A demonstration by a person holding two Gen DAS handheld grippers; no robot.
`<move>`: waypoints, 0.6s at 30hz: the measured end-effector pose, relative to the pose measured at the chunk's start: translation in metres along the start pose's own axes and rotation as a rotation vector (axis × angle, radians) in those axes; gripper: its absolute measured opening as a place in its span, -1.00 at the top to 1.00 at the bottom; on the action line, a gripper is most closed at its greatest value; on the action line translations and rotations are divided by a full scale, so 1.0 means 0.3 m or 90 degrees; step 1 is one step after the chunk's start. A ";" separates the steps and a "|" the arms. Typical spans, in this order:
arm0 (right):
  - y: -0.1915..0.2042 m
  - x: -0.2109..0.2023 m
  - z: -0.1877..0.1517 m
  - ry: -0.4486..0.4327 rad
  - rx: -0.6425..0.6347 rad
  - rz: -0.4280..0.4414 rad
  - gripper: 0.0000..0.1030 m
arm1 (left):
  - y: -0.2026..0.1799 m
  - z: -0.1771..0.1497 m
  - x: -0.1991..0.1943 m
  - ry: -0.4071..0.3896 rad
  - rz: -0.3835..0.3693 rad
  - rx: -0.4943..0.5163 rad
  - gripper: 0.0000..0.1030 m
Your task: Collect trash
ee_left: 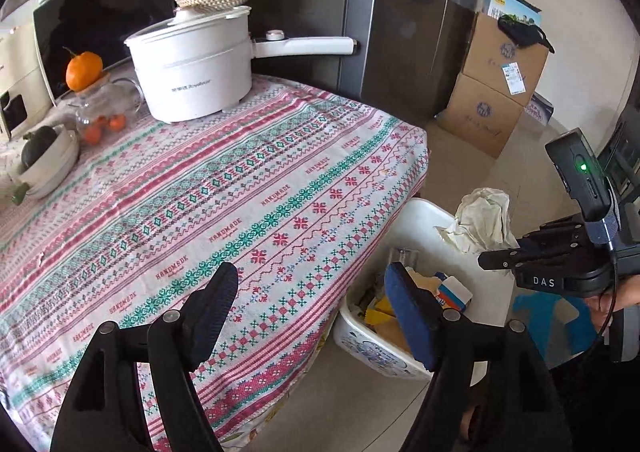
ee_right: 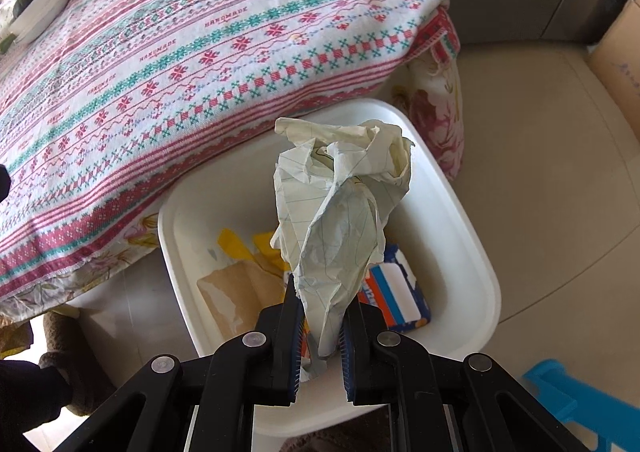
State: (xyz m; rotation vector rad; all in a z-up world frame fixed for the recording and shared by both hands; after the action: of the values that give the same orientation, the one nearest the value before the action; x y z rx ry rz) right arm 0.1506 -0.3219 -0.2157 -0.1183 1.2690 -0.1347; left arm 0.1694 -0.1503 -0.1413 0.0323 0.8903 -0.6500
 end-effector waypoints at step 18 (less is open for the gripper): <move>-0.057 -0.242 -0.020 -0.134 0.119 -0.040 -0.38 | 0.029 -0.092 -0.236 -0.047 0.086 -0.137 -1.00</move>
State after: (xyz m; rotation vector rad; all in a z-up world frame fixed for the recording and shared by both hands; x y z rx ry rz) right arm 0.1230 -0.3268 -0.1462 -0.0110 1.0380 -0.2864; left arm 0.1226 -0.0992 -0.1093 -0.1234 0.8751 -0.4244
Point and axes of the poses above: each gripper's, at about its wrist camera, not at the fingertips, and x roughly the way its jaws point, y to its left, z to its top, the point moved 8 cm from there along x, roughly the way its jaws point, and after that the axes turned 14 degrees about -z, right-handed, at the moved point
